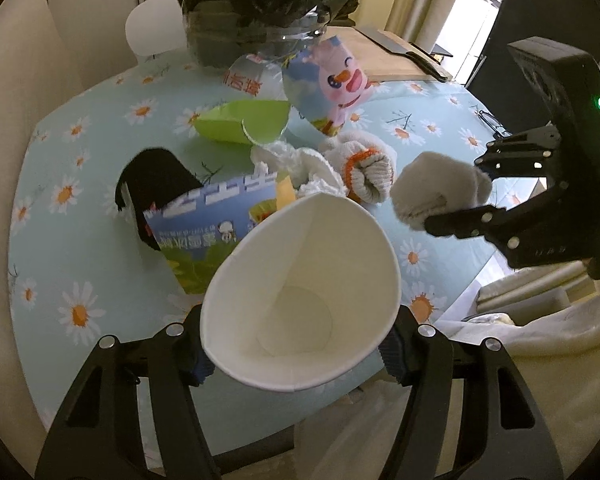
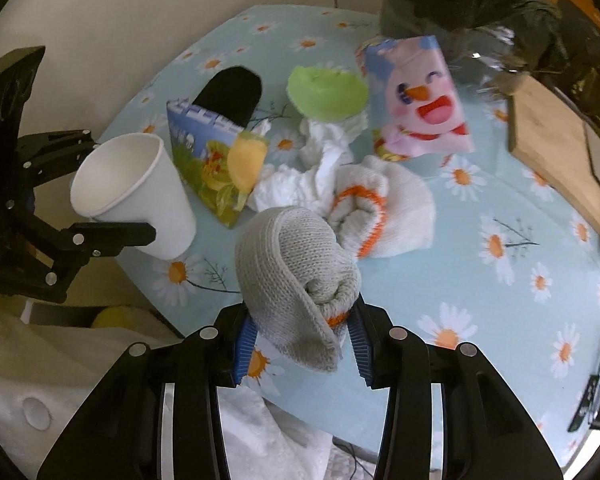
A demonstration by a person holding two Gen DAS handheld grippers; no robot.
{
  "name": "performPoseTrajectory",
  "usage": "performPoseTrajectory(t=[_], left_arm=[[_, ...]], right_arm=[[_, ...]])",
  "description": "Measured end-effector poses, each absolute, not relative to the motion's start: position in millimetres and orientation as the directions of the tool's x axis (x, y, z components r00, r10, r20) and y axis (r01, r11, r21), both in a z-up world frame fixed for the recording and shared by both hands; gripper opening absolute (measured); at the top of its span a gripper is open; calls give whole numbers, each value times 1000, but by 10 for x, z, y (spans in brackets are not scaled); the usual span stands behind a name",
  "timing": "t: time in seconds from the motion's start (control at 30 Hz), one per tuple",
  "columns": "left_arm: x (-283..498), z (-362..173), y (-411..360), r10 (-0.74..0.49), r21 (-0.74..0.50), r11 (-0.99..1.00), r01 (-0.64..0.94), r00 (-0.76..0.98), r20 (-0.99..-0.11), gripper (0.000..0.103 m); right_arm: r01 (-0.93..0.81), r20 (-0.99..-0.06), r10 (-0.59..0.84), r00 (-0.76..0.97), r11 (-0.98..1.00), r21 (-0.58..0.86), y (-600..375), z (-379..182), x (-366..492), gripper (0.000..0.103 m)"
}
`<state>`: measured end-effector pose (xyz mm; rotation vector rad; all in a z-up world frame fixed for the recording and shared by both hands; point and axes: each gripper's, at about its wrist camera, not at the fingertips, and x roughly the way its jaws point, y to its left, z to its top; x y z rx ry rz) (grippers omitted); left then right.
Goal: Collect trash
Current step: 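Carry cup and sock to the black trash bin and release both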
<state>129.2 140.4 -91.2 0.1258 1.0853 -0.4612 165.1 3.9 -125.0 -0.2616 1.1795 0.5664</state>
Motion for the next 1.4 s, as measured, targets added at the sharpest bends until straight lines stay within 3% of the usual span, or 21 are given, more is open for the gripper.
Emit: performPoseTrajectory(t=[0.7, 1.03, 1.4], left_arm=[[1938, -373, 1001, -279, -57, 887, 458, 432, -858, 64], [2495, 111, 728, -223, 40, 906, 421, 555, -802, 63], [3078, 509, 579, -219, 56, 921, 386, 630, -745, 63]], right_arm=[[-428, -892, 254, 374, 900, 77, -796, -488, 2098, 39], [-467, -850, 266, 455, 884, 27, -1114, 57, 2443, 39], [-550, -805, 316, 502, 835, -15, -1316, 467, 3020, 39]])
